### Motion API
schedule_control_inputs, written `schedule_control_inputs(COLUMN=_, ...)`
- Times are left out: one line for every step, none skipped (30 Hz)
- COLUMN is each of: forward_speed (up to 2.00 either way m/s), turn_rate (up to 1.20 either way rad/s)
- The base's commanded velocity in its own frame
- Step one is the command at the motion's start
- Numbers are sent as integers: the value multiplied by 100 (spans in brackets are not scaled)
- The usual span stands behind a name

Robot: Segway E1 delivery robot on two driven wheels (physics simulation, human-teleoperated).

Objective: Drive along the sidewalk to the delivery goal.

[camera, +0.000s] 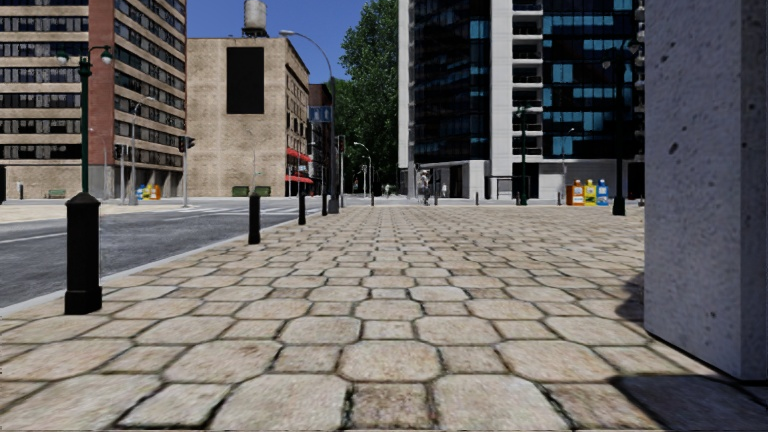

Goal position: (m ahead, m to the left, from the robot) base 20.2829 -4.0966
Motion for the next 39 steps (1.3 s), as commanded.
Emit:
schedule_control_inputs(forward_speed=200, turn_rate=0)
schedule_control_inputs(forward_speed=200, turn_rate=0)
schedule_control_inputs(forward_speed=200, turn_rate=0)
schedule_control_inputs(forward_speed=200, turn_rate=-6)
schedule_control_inputs(forward_speed=200, turn_rate=-15)
schedule_control_inputs(forward_speed=200, turn_rate=-15)
schedule_control_inputs(forward_speed=200, turn_rate=-18)
schedule_control_inputs(forward_speed=200, turn_rate=-19)
schedule_control_inputs(forward_speed=200, turn_rate=-20)
schedule_control_inputs(forward_speed=200, turn_rate=-20)
schedule_control_inputs(forward_speed=200, turn_rate=-20)
schedule_control_inputs(forward_speed=200, turn_rate=-20)
schedule_control_inputs(forward_speed=200, turn_rate=-20)
schedule_control_inputs(forward_speed=200, turn_rate=-20)
schedule_control_inputs(forward_speed=200, turn_rate=-20)
schedule_control_inputs(forward_speed=200, turn_rate=-20)
schedule_control_inputs(forward_speed=200, turn_rate=-22)
schedule_control_inputs(forward_speed=200, turn_rate=-22)
schedule_control_inputs(forward_speed=200, turn_rate=-23)
schedule_control_inputs(forward_speed=200, turn_rate=-24)
schedule_control_inputs(forward_speed=200, turn_rate=-24)
schedule_control_inputs(forward_speed=200, turn_rate=-24)
schedule_control_inputs(forward_speed=200, turn_rate=-24)
schedule_control_inputs(forward_speed=200, turn_rate=-25)
schedule_control_inputs(forward_speed=200, turn_rate=-25)
schedule_control_inputs(forward_speed=200, turn_rate=-25)
schedule_control_inputs(forward_speed=200, turn_rate=-25)
schedule_control_inputs(forward_speed=200, turn_rate=-25)
schedule_control_inputs(forward_speed=200, turn_rate=-25)
schedule_control_inputs(forward_speed=200, turn_rate=-25)
schedule_control_inputs(forward_speed=200, turn_rate=-25)
schedule_control_inputs(forward_speed=200, turn_rate=-25)
schedule_control_inputs(forward_speed=200, turn_rate=-25)
schedule_control_inputs(forward_speed=200, turn_rate=-25)
schedule_control_inputs(forward_speed=200, turn_rate=-25)
schedule_control_inputs(forward_speed=200, turn_rate=-25)
schedule_control_inputs(forward_speed=200, turn_rate=-25)
schedule_control_inputs(forward_speed=200, turn_rate=-25)
schedule_control_inputs(forward_speed=200, turn_rate=-25)
